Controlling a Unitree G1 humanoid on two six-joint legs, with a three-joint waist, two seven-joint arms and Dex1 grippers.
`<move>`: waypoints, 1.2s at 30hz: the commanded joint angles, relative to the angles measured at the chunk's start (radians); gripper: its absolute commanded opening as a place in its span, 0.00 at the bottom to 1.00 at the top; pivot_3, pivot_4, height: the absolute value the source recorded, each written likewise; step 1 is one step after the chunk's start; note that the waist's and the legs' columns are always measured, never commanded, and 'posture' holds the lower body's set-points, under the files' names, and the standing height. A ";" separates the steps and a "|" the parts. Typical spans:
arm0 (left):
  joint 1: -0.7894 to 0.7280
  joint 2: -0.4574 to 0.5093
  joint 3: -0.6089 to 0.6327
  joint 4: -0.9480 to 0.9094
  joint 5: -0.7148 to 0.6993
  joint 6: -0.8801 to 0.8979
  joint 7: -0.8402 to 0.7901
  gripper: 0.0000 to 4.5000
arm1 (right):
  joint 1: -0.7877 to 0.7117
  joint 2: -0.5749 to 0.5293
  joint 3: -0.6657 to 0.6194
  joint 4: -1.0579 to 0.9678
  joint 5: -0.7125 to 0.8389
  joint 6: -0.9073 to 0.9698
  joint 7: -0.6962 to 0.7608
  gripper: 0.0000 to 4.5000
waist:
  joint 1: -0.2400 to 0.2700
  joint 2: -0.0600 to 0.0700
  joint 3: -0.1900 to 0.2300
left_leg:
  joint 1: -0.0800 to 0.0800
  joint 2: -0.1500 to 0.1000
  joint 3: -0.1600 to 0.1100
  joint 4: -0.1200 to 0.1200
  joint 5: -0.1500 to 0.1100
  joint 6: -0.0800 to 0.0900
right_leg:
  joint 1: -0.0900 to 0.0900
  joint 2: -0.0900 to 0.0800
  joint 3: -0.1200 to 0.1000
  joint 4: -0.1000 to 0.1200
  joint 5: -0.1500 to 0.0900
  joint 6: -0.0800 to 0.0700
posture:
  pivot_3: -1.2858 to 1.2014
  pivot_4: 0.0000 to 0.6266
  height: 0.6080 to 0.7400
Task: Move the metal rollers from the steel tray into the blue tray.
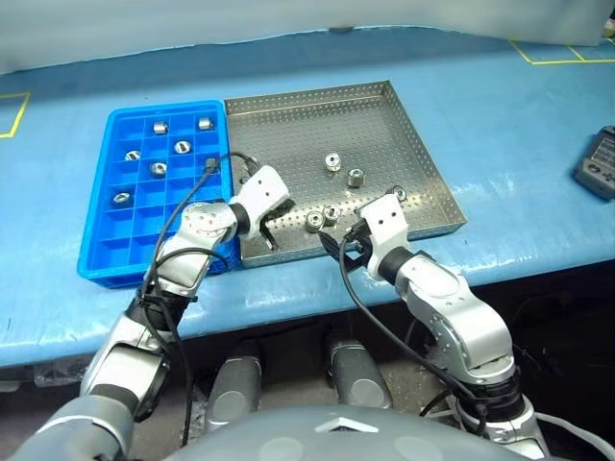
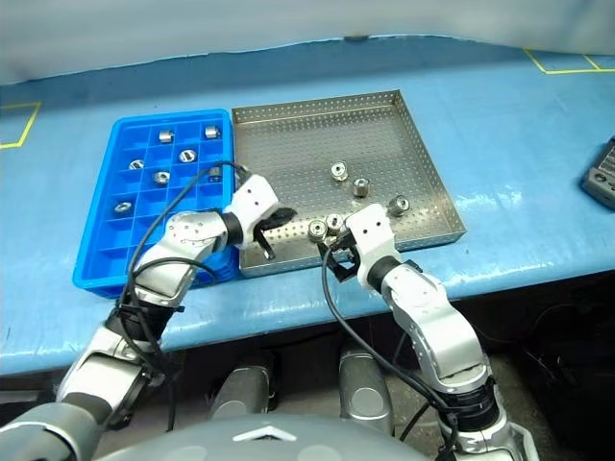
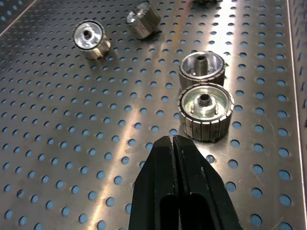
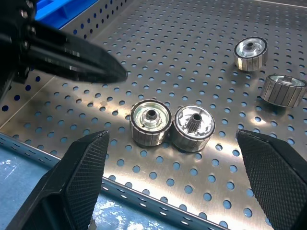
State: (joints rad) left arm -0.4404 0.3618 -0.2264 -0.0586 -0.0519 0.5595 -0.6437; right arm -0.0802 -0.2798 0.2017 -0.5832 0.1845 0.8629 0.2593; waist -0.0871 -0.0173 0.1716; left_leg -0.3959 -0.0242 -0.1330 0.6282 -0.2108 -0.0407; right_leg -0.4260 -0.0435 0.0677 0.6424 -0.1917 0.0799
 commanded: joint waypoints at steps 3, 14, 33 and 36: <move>0.034 0.029 0.074 -0.113 -0.059 0.073 0.001 0.08 | -0.041 0.002 0.016 0.010 0.000 -0.007 0.011 1.00 | 0.006 0.000 0.000 | 0.000 0.000 0.000 0.000 0.000 0.000 | 0.000 0.000 0.000 0.000 0.000 0.000 | 0.50 0.24 1.00; -0.061 -0.006 -0.077 0.034 -0.018 0.034 -0.046 0.86 | -0.055 0.002 0.019 0.024 -0.008 -0.017 0.003 1.00 | 0.021 0.000 0.000 | 0.000 -0.001 0.000 0.001 0.000 0.000 | 0.001 0.000 0.000 0.000 0.000 0.000 | 0.49 0.24 1.00; -0.141 -0.123 -0.195 0.253 0.100 -0.111 -0.041 0.99 | -0.007 -0.003 -0.022 -0.021 -0.013 -0.001 -0.024 1.00 | -0.001 0.000 0.000 | 0.000 -0.001 0.000 0.001 0.000 0.000 | 0.001 0.000 0.000 0.000 0.001 0.001 | 0.47 0.24 1.00; -0.145 -0.126 -0.207 0.260 0.098 -0.102 -0.067 0.99 | -0.007 0.000 -0.020 -0.018 -0.015 -0.002 -0.027 1.00 | -0.007 0.000 0.000 | 0.000 -0.001 0.000 0.001 0.000 0.000 | 0.001 0.000 0.000 0.000 0.001 0.001 | 0.46 0.24 1.00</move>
State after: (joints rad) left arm -0.5706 0.2437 -0.4237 0.2045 0.0394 0.4672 -0.6932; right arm -0.0795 -0.2837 0.1875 -0.5651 0.1696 0.8614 0.2366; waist -0.0942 -0.0171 0.1715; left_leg -0.3957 -0.0249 -0.1327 0.6293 -0.2107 -0.0405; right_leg -0.4248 -0.0435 0.0680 0.6421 -0.1910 0.0810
